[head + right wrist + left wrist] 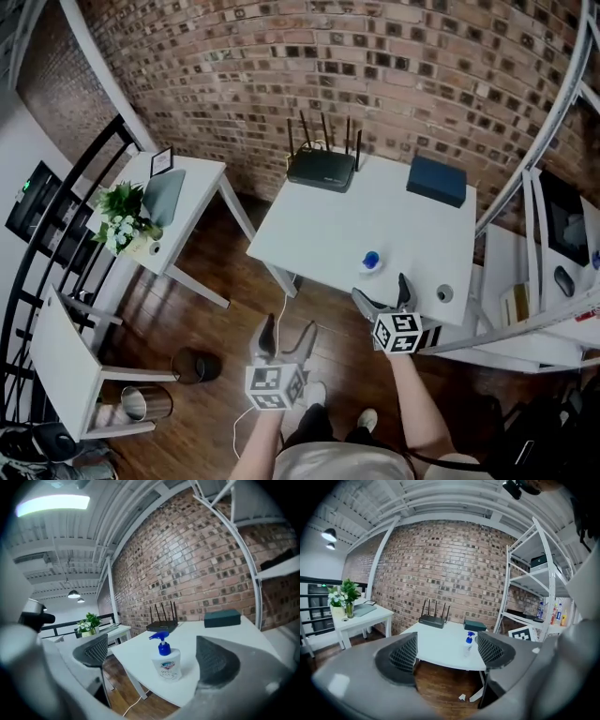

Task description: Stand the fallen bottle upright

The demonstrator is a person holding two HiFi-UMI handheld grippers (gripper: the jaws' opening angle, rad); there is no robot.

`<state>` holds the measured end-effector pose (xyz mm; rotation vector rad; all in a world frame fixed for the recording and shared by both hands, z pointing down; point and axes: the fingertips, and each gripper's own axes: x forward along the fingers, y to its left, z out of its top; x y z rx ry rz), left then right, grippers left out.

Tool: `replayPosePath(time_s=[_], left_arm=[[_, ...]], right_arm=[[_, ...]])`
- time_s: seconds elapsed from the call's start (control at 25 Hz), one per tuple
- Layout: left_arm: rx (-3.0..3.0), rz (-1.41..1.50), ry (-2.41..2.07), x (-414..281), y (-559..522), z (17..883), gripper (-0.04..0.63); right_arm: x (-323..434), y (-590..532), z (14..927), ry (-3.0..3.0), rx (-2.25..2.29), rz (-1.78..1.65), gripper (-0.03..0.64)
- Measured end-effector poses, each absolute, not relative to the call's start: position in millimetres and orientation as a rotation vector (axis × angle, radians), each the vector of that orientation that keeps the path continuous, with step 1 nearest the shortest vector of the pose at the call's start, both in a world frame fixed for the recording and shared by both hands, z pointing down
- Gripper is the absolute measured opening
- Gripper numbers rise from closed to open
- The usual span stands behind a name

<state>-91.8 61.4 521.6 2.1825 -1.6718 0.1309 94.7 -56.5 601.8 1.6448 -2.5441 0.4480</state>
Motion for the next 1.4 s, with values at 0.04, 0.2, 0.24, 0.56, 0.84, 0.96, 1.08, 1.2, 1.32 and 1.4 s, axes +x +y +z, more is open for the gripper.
replayPosePath(time_s=[0.04,0.2,0.24,0.56,0.84,0.96,1.08,1.2,1.32,1.4], left_arm=[[2.192,0.124,-1.68,-91.7,63.7,517.9,0.41],[2.27,0.099,-1.722,-79.2,76.1,494.2,0.41],[2.303,0.097,-1.728,-72.0,79.8,487.4,0.41],[2.49,0.038,-1.716,-9.6,119.4,431.5,0.4],[2.544,0.008,-1.71,19.6,136.7,406.6,0.39],[2.547,0.006,-1.719,22.7,140.1,401.8,0.388],[2.534,0.002,-1.738,22.9,143.6,400.2,0.386],[2.526,0.014,-1.752,22.0,146.3,404.5,0.383],[2.54,0.03,-1.779,22.0,147.0,403.9,0.383],[2.541,0.026,-1.78,22.2,147.1,402.1,0.38]], right_arm=[[97.0,-41.8,588.4,-2.536,1.662,0.406,0.571],[114.7,19.4,528.8,-2.51,1.714,0.253,0.55],[121.0,33.1,514.4,-2.508,1.728,0.219,0.535],[173.7,115.0,428.4,-2.489,1.919,0.071,0.528],[191.5,146.6,406.4,-2.474,1.95,-0.038,0.453],[200.8,152.0,402.0,-2.439,1.989,-0.052,0.453],[211.5,156.9,400.7,-2.398,2.027,-0.049,0.453],[218.8,160.6,398.9,-2.37,2.038,-0.056,0.453],[222.4,163.7,389.1,-2.356,2.035,-0.089,0.453],[219.9,164.2,381.6,-2.352,2.023,-0.108,0.453]])
